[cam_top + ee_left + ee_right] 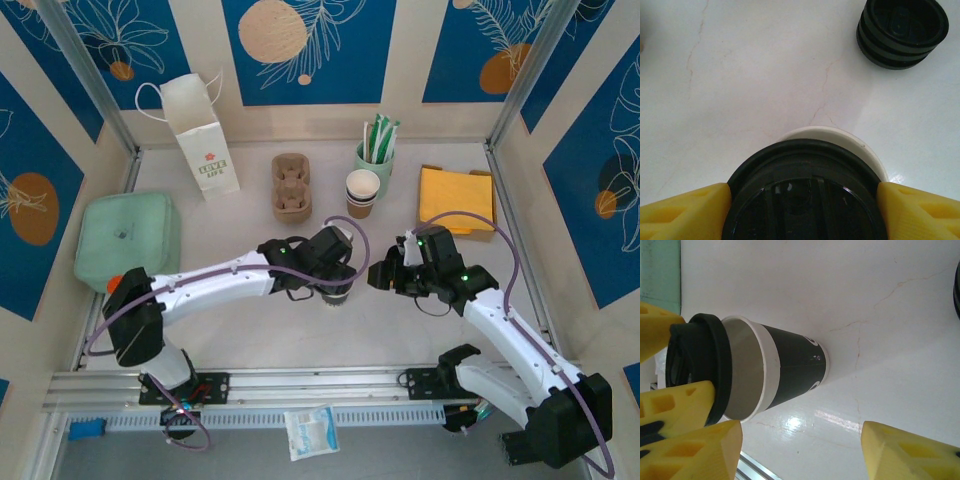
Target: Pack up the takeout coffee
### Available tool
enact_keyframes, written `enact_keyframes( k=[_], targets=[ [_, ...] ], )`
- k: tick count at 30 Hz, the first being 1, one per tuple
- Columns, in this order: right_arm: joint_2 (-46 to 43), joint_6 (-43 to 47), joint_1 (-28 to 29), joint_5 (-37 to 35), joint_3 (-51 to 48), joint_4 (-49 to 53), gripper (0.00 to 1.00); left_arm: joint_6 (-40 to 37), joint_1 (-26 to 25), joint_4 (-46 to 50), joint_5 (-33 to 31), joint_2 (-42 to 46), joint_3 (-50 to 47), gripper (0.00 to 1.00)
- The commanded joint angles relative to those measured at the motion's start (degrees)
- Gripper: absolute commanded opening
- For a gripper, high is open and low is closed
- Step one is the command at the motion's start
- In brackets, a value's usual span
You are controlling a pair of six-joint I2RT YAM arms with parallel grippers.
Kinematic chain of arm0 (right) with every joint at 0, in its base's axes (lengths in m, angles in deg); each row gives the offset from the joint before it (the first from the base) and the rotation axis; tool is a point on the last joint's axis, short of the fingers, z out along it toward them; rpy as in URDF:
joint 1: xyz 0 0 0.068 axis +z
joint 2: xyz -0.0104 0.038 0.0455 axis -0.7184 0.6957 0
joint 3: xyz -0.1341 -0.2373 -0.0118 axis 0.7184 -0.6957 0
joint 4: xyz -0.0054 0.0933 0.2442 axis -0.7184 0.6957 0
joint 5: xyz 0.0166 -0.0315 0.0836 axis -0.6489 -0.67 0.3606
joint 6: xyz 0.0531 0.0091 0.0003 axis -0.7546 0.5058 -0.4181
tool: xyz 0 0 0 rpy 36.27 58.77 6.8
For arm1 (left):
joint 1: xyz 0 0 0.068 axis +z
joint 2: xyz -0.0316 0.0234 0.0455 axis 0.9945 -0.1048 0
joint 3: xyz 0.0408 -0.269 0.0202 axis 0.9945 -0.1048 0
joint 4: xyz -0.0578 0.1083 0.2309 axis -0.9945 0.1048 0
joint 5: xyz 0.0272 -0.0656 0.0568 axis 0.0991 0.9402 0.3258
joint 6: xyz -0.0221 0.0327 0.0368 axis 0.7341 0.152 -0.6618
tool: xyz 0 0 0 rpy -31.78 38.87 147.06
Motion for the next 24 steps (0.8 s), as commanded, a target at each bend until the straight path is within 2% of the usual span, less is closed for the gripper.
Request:
enact_keyframes(
  k=[1, 24],
  targets=[
    [-1.1, 1.1, -0.5, 0.8, -0.8, 0.8, 0.64, 0.1, -0.8, -0.9, 0.0, -1.2, 2.5, 0.75],
    [-1.2, 1.3, -1.5, 1.7, -0.4, 0.8, 0.64, 0.0, -1.3, -1.3, 0.3, -4.3, 3.1, 0.76]
  ],
)
